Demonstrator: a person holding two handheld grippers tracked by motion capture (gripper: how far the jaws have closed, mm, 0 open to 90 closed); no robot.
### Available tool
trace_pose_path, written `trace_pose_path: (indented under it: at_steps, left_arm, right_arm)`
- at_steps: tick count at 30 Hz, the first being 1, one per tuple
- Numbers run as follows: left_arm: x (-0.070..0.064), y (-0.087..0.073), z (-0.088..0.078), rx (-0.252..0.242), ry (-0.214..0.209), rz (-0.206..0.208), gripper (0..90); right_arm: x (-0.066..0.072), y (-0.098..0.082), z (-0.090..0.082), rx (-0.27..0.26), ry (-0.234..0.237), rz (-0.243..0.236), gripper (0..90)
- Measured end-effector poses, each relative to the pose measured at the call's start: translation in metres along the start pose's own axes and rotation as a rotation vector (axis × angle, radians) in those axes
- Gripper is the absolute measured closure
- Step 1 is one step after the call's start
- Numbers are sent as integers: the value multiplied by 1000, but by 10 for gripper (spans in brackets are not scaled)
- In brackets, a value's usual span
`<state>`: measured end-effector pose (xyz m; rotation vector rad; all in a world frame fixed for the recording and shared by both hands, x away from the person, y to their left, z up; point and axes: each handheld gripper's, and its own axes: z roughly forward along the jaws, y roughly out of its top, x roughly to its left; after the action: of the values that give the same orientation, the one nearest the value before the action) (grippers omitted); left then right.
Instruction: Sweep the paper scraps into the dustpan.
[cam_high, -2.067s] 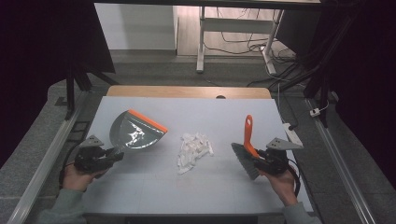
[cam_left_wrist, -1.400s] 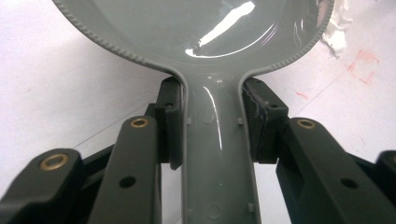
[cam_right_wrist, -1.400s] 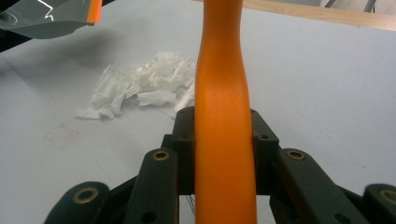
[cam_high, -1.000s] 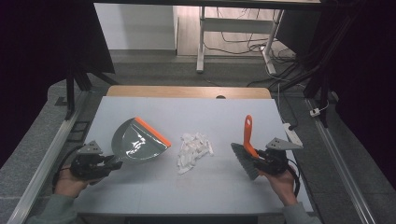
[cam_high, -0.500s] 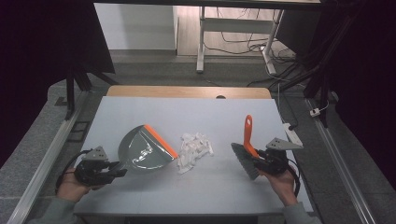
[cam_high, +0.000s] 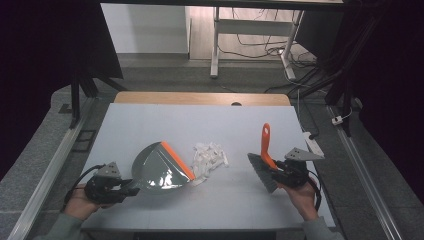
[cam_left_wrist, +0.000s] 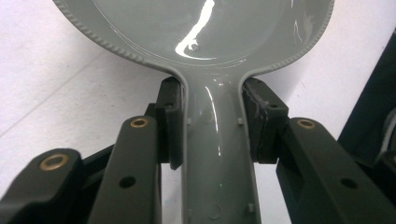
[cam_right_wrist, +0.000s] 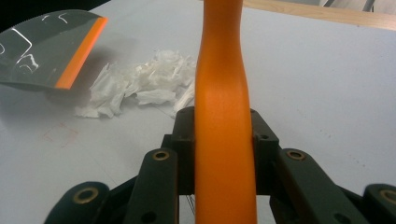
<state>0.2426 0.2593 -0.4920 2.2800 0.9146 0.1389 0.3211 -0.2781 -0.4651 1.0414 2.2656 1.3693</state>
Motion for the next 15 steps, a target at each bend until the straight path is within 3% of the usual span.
trace_pose_path:
  at_steps: [15]
  left_arm:
    - [-14,-2,8,30,-35,44,616]
  right_arm:
    - [1,-1,2,3,-1,1,703]
